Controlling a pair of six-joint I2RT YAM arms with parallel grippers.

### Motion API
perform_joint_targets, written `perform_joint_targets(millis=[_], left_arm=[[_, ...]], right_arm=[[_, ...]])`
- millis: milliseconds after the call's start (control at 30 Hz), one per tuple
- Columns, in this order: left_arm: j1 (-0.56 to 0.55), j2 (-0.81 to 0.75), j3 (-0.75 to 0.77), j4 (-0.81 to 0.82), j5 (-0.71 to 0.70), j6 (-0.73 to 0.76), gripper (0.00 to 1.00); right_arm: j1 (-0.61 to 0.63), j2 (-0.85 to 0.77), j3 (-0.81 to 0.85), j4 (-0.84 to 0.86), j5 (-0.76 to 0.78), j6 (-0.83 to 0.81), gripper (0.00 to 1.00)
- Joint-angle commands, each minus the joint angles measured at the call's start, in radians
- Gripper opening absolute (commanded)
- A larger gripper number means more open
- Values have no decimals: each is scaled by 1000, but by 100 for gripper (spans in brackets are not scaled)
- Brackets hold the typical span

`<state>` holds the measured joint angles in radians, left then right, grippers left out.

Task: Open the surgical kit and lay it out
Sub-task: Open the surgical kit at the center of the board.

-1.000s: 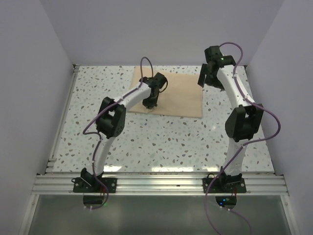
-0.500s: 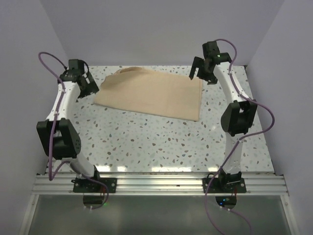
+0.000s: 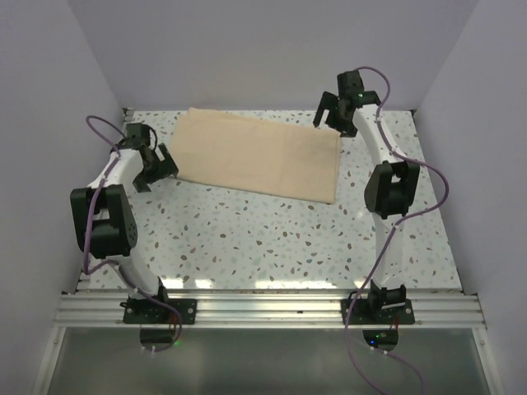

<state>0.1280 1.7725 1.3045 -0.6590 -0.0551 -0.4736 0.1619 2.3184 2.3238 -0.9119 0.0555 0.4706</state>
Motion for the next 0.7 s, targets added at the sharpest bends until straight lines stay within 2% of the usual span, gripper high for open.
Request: perform_joint_targets(millis=[0, 167, 333, 467, 600, 667], left_arm=[[5, 62, 33, 114, 6, -57, 97], [5, 153, 42, 183, 20, -117, 93], [-7, 215, 44, 257, 23, -163, 88], [-21, 232, 59, 283, 12, -168, 85], [-24, 174, 27, 354, 1, -183, 84], [-24, 194, 73, 323, -21, -197, 81]], right_arm=[[-24, 12, 2, 88, 26, 48, 96], [-24, 55, 36, 68, 9, 53, 95], [-24, 16, -35, 80, -3, 31, 94], [-22, -19, -86, 85, -3, 25, 94], [-24, -54, -136, 93, -3, 20, 94], [-24, -70, -150, 96, 1, 19, 94]])
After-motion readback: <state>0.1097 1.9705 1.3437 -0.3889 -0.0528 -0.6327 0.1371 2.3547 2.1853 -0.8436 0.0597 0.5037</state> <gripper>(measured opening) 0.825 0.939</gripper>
